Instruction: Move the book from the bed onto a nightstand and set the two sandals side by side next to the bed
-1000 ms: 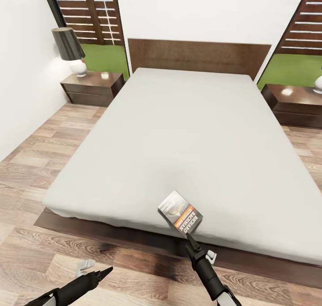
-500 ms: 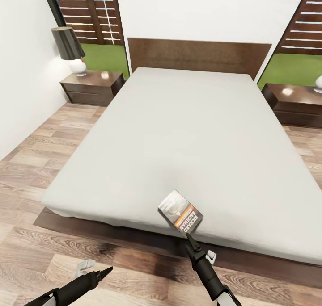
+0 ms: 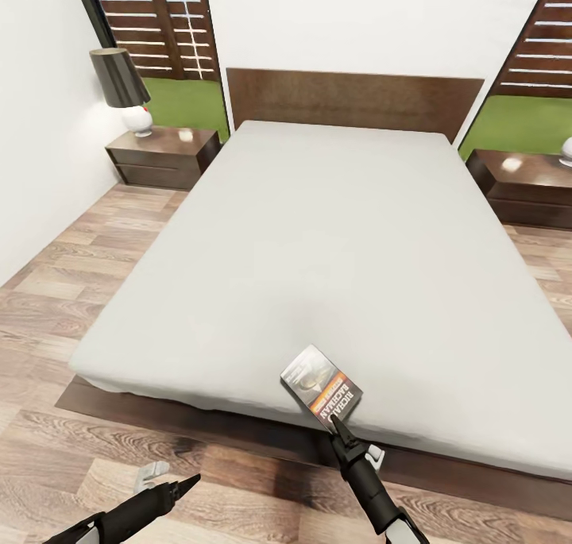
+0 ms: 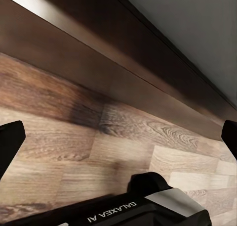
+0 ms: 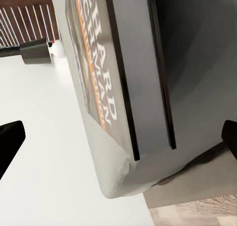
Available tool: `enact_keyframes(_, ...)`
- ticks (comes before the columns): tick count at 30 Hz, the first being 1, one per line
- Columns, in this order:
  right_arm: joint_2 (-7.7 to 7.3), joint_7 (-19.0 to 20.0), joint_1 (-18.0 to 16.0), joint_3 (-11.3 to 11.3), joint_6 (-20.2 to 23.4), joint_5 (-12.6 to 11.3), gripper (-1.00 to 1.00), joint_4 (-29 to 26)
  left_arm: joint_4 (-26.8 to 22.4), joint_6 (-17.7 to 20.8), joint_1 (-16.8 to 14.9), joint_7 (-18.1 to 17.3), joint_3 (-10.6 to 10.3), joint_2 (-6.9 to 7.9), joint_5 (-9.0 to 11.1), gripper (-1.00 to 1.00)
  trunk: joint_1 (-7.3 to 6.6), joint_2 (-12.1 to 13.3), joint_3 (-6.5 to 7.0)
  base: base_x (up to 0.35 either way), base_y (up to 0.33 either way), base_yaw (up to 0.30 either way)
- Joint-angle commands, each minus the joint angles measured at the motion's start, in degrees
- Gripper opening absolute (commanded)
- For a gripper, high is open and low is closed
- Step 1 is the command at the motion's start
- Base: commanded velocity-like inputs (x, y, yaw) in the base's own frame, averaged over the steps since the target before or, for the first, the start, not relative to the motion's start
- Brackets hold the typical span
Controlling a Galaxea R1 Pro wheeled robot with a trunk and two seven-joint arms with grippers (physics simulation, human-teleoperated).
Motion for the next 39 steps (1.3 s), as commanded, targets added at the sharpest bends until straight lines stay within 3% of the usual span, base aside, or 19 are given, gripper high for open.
enact_keyframes(1,0.03,0.16,-0.01,-0.16,0.60,-0.32,1.00,0.00,0.07,-0.35,-0.03,-0.14,0.44,0.01,-0.49,1.00,0.00,-0.02,-0.03,0.000,0.000,0.000)
enact_keyframes(22,0.03,0.16,-0.05,-0.16,0.60,-0.32,1.00,-0.04,0.07,-0.35,-0.03,-0.19,0.43,0.01,-0.54,1.00,0.00,-0.02,-0.03,0.043,0.000,0.000)
enact_keyframes(23,0.03,0.16,-0.03,-0.16,0.60,-0.32,-1.00,-0.06,0.07,-0.35,-0.03,-0.19,0.43,0.01,-0.54,1.00,0.00,-0.02,-0.03,0.002,0.000,0.000)
enact_keyframes(39,0.03,0.16,-0.01,-0.16,0.69,-0.32,-1.00,-0.11,0.07,-0.35,-0.03,-0.19,0.43,0.01,-0.53,1.00,0.00,-0.02,-0.03,0.000,0.000,0.000)
